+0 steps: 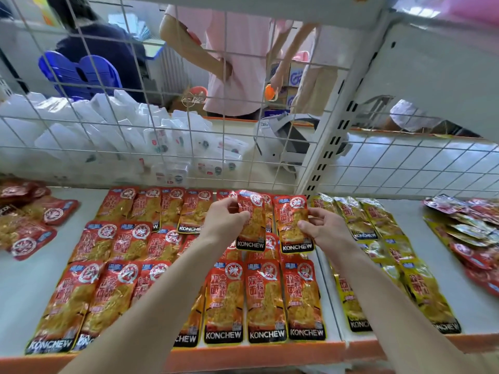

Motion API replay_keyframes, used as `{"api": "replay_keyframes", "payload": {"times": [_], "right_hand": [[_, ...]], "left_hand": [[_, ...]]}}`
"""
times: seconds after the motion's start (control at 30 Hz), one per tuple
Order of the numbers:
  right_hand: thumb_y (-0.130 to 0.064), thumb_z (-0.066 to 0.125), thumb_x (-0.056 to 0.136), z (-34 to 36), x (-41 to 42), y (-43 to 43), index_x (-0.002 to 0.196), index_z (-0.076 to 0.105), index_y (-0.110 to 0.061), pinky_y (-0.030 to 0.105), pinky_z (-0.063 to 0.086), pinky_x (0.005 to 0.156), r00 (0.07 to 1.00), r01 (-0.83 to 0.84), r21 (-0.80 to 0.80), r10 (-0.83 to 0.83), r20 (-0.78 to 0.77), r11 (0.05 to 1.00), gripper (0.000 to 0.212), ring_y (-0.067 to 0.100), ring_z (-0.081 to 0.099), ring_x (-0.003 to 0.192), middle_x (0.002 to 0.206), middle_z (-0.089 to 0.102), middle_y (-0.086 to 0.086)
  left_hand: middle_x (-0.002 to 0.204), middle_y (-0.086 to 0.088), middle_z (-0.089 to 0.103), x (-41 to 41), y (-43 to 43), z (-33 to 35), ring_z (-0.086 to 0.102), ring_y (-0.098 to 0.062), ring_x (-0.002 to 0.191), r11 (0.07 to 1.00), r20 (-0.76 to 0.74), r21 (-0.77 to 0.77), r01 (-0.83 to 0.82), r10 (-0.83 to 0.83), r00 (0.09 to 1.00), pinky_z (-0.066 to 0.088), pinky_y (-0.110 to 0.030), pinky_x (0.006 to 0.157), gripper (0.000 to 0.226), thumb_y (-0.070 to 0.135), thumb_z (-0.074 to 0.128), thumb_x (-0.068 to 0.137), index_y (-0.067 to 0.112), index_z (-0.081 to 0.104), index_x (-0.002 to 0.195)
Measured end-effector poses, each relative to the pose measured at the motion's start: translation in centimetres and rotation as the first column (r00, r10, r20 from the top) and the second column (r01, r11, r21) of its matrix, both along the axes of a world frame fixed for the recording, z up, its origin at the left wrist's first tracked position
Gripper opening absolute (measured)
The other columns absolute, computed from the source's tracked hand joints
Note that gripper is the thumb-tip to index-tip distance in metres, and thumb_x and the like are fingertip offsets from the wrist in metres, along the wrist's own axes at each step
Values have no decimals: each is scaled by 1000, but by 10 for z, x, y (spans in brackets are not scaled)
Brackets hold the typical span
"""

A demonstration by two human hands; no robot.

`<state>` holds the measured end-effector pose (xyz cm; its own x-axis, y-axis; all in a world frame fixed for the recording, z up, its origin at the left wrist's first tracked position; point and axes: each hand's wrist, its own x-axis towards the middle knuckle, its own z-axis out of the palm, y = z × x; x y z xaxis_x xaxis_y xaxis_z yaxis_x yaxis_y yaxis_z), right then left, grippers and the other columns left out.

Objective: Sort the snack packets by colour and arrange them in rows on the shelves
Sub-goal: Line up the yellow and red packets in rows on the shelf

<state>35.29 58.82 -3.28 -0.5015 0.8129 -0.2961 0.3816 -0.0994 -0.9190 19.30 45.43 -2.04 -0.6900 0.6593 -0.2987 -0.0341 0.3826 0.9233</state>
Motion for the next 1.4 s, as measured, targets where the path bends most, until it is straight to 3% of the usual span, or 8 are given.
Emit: {"api": "replay_keyframes", "payload": {"times": [0.23, 0.4, 0.67, 0.83, 1.0, 1.07, 1.2, 1.4], "right_hand": [[-7, 65, 93, -9, -7, 10, 129, 55, -7, 21, 54, 65, 997, -12, 86, 6, 72, 996, 37, 8, 66, 80, 90, 65, -5], [-12, 65, 95, -13, -10, 14, 129, 54, -10, 13, 49, 53, 995, -28, 125, 15, 98, 992, 36, 5, 64, 77, 91, 64, -4], [-17, 71, 89, -19, -16, 20, 127, 60, -10, 46, 56, 90, 976, -70, 257, 13, 217, 964, 40, 21, 67, 97, 101, 68, 1], [-19, 69, 91, -19, -18, 19, 130, 60, -9, 26, 51, 78, 952, -124, 361, 8, 307, 924, 41, 15, 61, 90, 94, 62, -3], [-17, 66, 94, -19, -17, 13, 132, 57, -4, 6, 43, 55, 938, -157, 430, -3, 348, 889, 41, 5, 56, 75, 87, 59, -7], [-18, 65, 94, -19, -18, 11, 134, 55, -3, 10, 48, 65, 937, -168, 453, -1, 350, 876, 43, 11, 60, 83, 96, 64, 0], [-22, 67, 93, -20, -18, 7, 131, 57, -5, 39, 57, 87, 936, -182, 508, -10, 353, 842, 43, 21, 63, 102, 109, 67, 7], [-19, 66, 93, -23, -11, 4, 127, 58, -7, 29, 53, 82, 942, -189, 542, -5, 337, 819, 37, 18, 58, 97, 107, 59, 5]], "left_hand": [[96, -8, 70, -6, 13, -12, 67, -18, 87, 995, -68, -73, 62, -67, 995, 57, -32, 77, 7, 11, 68, 92, 16, 64, 94], [98, -4, 70, -9, 19, -21, 69, -21, 92, 987, -108, -133, 87, -102, 989, 59, -40, 86, 21, 17, 73, 90, 14, 65, 109], [103, -4, 65, -11, 30, -25, 61, -23, 99, 966, -392, -252, 52, -151, 907, 54, -36, 90, 33, 21, 74, 89, 7, 63, 116], [110, -15, 64, -7, 33, -25, 64, -31, 98, 956, -546, -287, 62, -216, 809, 55, -36, 84, 44, 21, 67, 94, 4, 53, 131], [107, -14, 64, -3, 30, -27, 62, -28, 97, 959, -654, -272, 81, -246, 715, 42, -23, 72, 31, 21, 61, 97, 2, 58, 122], [103, -11, 63, -5, 30, -32, 59, -25, 97, 963, -670, -255, 89, -242, 702, 41, -22, 74, 27, 22, 62, 97, 4, 61, 116], [110, -12, 60, -7, 28, -41, 55, -28, 106, 963, -680, -243, 113, -252, 689, 46, -32, 88, 29, 23, 62, 96, 3, 63, 118], [104, -5, 58, -9, 16, -47, 54, -27, 101, 971, -774, -213, 111, -237, 587, 49, -41, 84, 20, 26, 67, 92, 9, 70, 103]]}}
